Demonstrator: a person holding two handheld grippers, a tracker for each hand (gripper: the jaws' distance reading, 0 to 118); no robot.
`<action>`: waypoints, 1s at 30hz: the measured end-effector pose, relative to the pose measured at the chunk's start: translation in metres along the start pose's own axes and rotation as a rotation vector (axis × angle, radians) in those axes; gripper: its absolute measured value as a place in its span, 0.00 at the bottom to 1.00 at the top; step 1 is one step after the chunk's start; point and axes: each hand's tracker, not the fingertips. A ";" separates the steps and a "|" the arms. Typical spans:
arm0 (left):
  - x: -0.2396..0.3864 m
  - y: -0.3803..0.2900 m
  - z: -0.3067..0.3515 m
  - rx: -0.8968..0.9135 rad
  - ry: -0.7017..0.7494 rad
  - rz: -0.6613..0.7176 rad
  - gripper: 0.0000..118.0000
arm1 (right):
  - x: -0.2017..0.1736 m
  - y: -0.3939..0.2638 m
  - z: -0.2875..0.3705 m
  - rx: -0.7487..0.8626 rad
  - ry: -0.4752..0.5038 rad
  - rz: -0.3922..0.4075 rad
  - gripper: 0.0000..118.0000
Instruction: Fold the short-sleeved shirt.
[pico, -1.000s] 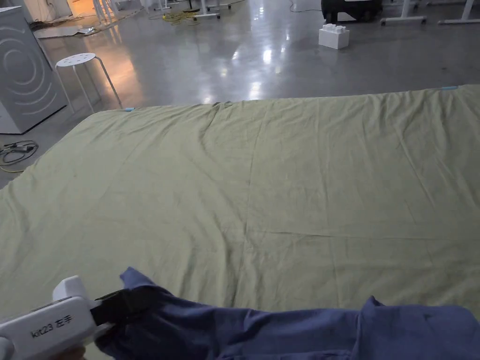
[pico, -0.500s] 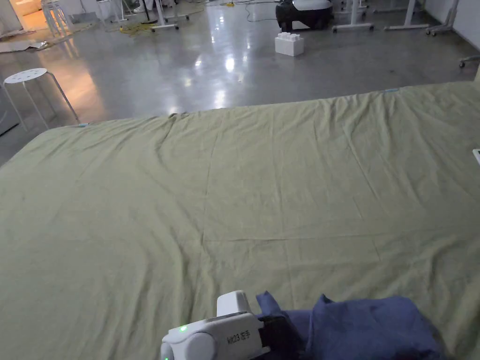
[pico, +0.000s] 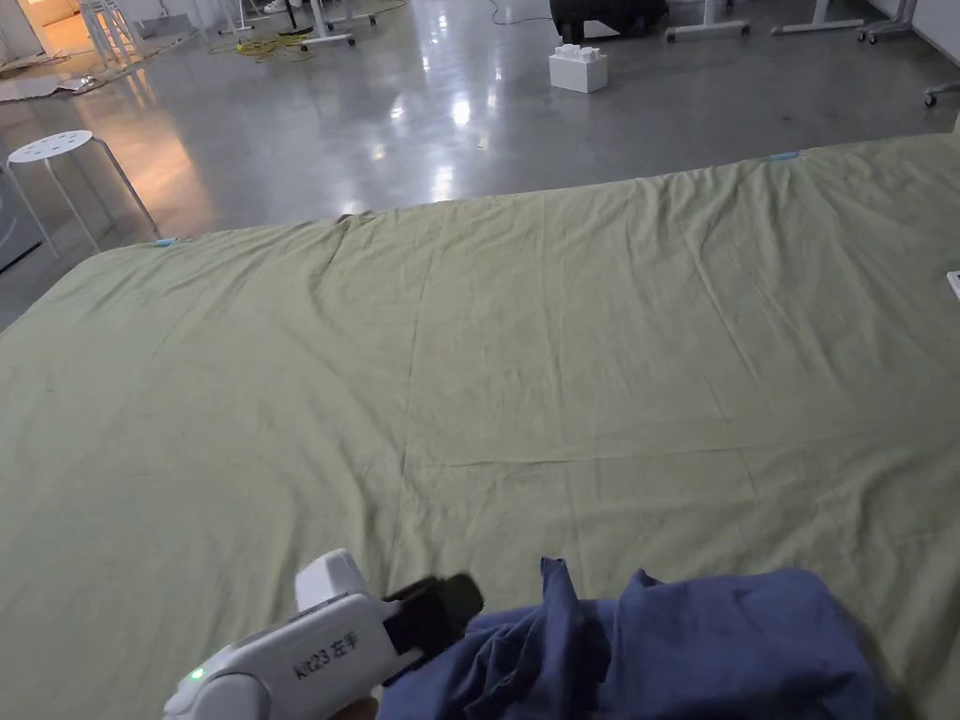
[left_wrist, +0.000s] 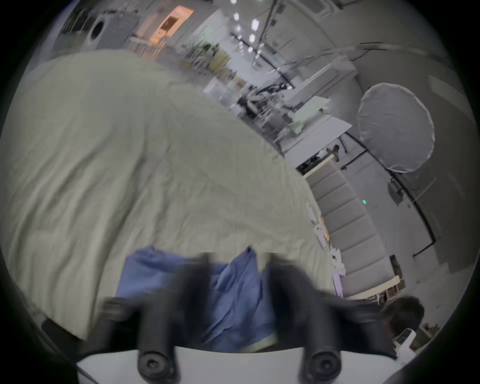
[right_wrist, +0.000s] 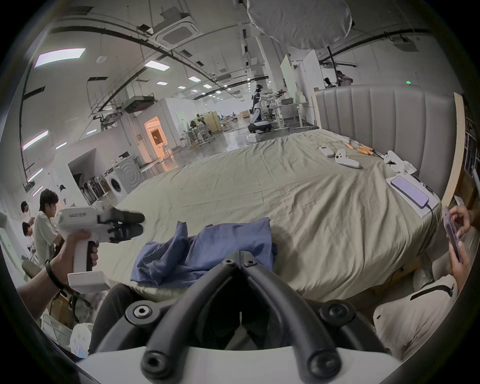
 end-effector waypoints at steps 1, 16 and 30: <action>-0.002 -0.008 -0.008 -0.033 0.023 0.002 0.01 | -0.002 0.000 0.000 -0.002 0.002 0.007 0.00; 0.006 -0.049 -0.071 -0.159 -0.175 0.002 0.01 | -0.008 0.002 0.004 -0.028 -0.022 0.034 0.00; -0.115 -0.014 0.019 0.028 -0.191 0.459 0.90 | -0.024 0.001 -0.007 -0.053 0.052 0.081 0.00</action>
